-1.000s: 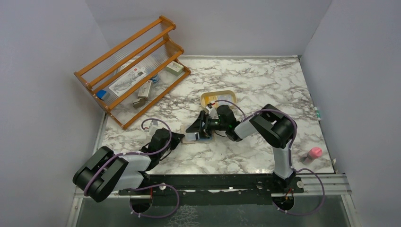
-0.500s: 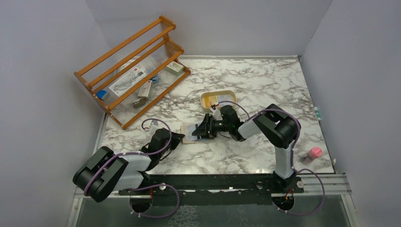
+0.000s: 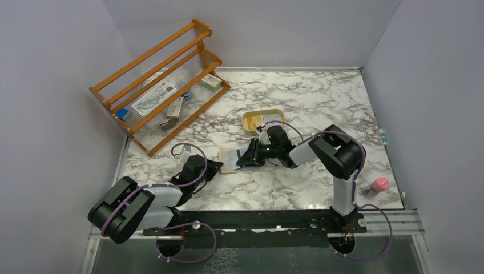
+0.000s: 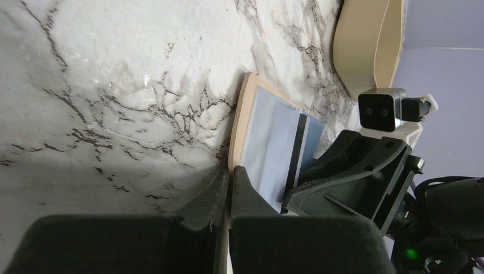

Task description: Take the credit cards out of the card holder

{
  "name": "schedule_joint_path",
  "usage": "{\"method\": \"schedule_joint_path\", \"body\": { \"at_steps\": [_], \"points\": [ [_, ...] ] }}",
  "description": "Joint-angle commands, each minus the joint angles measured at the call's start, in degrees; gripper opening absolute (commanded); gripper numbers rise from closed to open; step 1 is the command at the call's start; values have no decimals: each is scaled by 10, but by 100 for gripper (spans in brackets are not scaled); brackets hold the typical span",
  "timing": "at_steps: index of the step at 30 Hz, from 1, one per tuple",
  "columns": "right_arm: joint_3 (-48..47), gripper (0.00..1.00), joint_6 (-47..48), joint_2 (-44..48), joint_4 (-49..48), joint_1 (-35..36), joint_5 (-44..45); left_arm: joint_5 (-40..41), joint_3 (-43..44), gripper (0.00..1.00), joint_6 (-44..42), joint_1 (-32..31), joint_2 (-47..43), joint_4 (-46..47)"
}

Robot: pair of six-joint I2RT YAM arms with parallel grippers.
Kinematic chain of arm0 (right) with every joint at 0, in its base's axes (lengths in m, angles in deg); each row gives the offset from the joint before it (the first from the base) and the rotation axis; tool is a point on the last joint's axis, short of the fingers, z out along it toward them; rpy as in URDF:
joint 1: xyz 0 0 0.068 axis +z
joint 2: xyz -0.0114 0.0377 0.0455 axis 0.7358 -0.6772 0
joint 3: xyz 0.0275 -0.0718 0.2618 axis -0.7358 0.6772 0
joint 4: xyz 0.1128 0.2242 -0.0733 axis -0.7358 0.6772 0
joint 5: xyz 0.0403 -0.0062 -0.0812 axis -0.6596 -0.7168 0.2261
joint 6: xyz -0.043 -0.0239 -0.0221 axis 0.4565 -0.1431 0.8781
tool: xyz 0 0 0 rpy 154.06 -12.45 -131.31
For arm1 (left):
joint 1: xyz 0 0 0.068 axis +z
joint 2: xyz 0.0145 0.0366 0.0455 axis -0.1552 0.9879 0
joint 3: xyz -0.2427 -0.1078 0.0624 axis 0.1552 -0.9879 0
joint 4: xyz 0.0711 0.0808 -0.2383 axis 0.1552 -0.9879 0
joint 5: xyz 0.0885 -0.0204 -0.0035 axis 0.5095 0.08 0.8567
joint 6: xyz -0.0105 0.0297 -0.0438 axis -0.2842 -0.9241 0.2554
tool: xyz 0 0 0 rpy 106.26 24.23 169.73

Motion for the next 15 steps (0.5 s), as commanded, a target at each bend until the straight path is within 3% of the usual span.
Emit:
{"method": "schedule_joint_path", "body": {
  "at_steps": [1, 4, 9, 15],
  "points": [
    [22, 29, 37, -11, 79, -10, 27, 1, -12, 0, -3, -1, 11, -37],
    [34, 27, 49, 2, 95, -20, 29, 1, -11, 0, -4, -1, 13, -37],
    [51, 1, 85, 30, 138, -39, 30, -1, -8, 0, -4, -1, 21, -36],
    [30, 1, 152, 115, 261, -46, 72, 0, -9, 0, -4, -1, 23, -37]
  ]
}}
